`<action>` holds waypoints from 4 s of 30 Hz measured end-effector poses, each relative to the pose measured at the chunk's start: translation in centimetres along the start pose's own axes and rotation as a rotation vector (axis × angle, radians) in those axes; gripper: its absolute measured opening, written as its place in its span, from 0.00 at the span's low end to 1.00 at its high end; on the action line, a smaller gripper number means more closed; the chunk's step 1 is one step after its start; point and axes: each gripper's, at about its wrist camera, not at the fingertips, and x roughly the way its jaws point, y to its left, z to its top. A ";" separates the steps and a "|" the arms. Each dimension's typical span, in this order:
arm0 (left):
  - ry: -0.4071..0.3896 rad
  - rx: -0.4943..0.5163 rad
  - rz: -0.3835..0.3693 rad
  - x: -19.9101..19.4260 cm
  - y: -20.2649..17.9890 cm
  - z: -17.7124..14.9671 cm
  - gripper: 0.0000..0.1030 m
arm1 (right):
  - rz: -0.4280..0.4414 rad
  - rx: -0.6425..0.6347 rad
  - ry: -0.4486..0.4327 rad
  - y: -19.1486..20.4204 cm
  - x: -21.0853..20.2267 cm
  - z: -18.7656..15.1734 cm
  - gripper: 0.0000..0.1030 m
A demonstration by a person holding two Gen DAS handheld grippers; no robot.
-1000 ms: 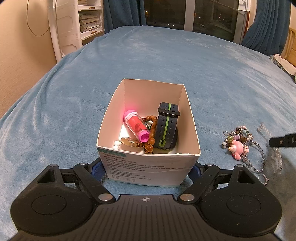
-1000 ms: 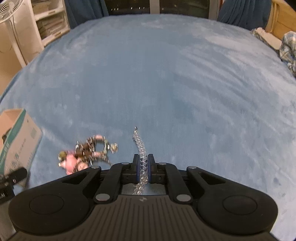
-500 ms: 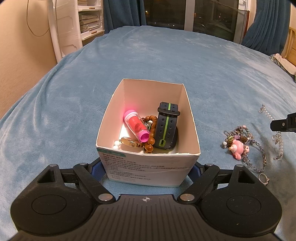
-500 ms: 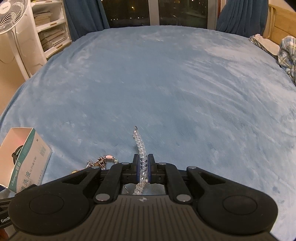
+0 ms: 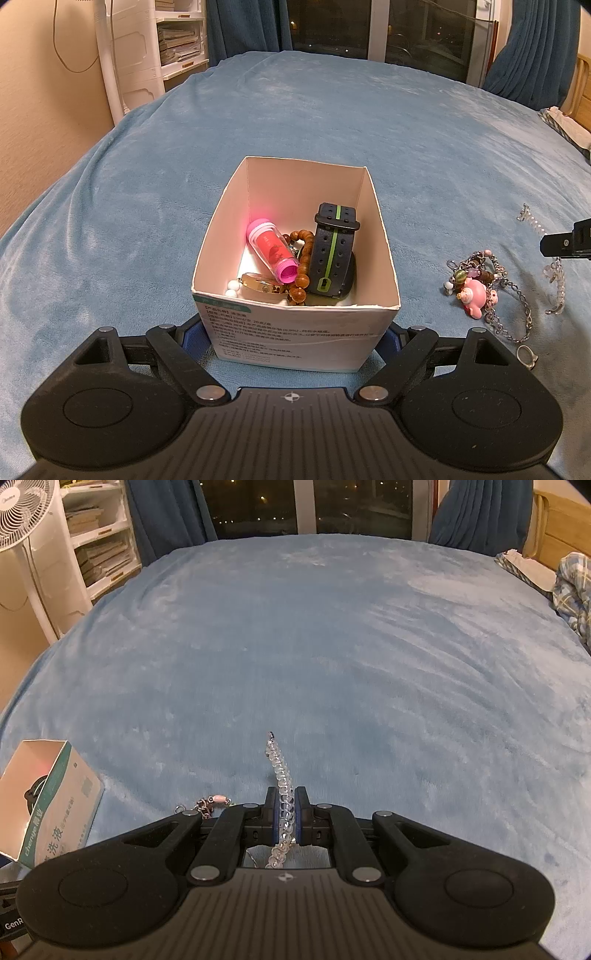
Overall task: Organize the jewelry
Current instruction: 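Lift the clear bead bracelet and carry it over the white box, release, then push the clear bracelet down into the box with the closed right gripper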
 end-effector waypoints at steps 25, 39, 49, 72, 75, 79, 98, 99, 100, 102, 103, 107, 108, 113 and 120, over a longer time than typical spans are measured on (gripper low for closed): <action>0.000 0.001 0.001 0.0 0.0 0.0 0.58 | 0.066 0.001 -0.121 1.3 -2.3 0.9 1.00; 0.000 0.001 0.002 0.0 0.0 0.0 0.58 | 0.176 -0.025 -0.267 3.6 -5.3 1.8 1.00; 0.001 0.003 0.001 0.0 0.0 0.1 0.58 | 0.347 -0.053 -0.347 6.3 -7.4 2.2 1.00; 0.002 0.003 0.000 0.0 0.0 0.1 0.58 | 0.632 -0.105 -0.324 10.2 -8.8 2.4 1.00; 0.004 0.002 -0.002 0.1 0.0 0.2 0.58 | 0.640 -0.104 -0.319 10.7 -8.6 2.4 1.00; 0.004 0.001 -0.003 0.1 0.0 0.2 0.58 | 0.650 -0.106 -0.311 11.2 -8.5 2.4 1.00; 0.004 0.001 -0.003 0.1 0.0 0.2 0.58 | 0.727 -0.123 -0.255 12.3 -8.0 2.4 1.00; 0.004 0.001 -0.002 0.1 0.0 0.2 0.58 | 0.739 -0.116 -0.238 12.3 -7.9 2.4 1.00; 0.005 0.002 -0.002 0.1 0.1 0.2 0.58 | 0.742 -0.101 -0.226 12.1 -7.7 2.4 1.00; 0.006 0.000 -0.003 0.1 0.1 0.2 0.58 | 0.730 -0.070 -0.228 11.5 -7.6 2.4 1.00; 0.005 0.000 -0.003 0.1 0.1 0.1 0.58 | 0.722 -0.052 -0.230 11.1 -7.6 2.5 1.00; 0.006 0.001 -0.003 0.2 0.1 0.1 0.58 | 0.597 0.080 -0.313 7.5 -7.7 3.0 1.00; 0.006 0.001 -0.003 0.2 0.1 0.1 0.58 | 0.562 0.123 -0.331 6.4 -7.7 3.2 1.00; 0.004 0.004 0.001 0.3 0.0 0.0 0.58 | 0.391 0.312 -0.362 0.5 -7.0 3.4 1.00; 0.001 0.009 0.006 0.3 -0.4 -0.1 0.58 | 0.424 0.234 -0.230 -0.3 -4.8 2.1 1.00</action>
